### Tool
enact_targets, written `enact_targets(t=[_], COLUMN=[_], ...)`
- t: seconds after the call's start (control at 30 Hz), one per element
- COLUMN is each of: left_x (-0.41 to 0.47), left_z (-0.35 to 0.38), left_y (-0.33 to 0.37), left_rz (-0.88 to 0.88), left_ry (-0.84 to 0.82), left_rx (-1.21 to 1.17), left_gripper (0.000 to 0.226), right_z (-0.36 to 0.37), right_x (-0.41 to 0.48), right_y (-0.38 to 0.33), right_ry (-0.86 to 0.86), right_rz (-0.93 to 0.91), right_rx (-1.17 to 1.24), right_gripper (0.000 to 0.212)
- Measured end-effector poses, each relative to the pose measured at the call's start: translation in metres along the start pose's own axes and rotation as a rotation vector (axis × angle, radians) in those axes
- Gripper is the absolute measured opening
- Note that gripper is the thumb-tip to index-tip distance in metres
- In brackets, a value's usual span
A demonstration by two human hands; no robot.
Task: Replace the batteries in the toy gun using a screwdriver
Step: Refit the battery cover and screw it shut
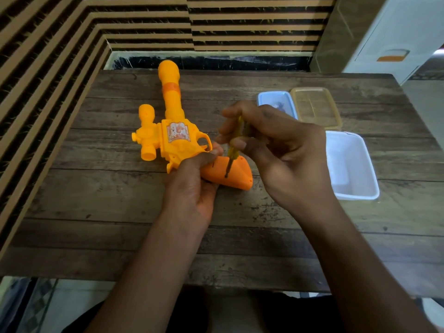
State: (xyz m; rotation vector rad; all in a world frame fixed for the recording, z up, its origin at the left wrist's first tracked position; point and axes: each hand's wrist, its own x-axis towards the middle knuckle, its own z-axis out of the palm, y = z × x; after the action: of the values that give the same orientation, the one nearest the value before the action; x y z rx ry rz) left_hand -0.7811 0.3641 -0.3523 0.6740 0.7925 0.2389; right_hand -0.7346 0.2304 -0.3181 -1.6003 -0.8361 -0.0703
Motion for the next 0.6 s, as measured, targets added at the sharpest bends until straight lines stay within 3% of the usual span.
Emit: enact_targets(t=[0.17,0.3,0.43,0.6], left_x=[-0.0031,-0.0059,-0.0063,-0.0046], left_z=[0.0024,0.0016,0.0023,0.0019], left_y=[-0.0006,0.0010,0.0014,0.0017], left_rz=[0.028,0.037,0.015,0.008], left_ry=[-0.019,-0.071,-0.021,0.011], left_rx=[0.004,0.027,0.004,0.001], left_gripper=[0.026,0.049,0.027,0.040], right_z=[0.0008,0.0036,0.0020,0.0013], right_x=[0.0031,0.0035,0.0003,-0.0020], right_y=[-0.0016,-0.0054,-0.0041,-0.0013], right_ry=[0.041,0.079,0.060,0.013], right_rz=[-0.010,-0.026,-0.049,0.017], right_rx=[-0.106,-0.174,-0.119,-0.003], right_gripper=[0.024,0.025,0.018,0.024])
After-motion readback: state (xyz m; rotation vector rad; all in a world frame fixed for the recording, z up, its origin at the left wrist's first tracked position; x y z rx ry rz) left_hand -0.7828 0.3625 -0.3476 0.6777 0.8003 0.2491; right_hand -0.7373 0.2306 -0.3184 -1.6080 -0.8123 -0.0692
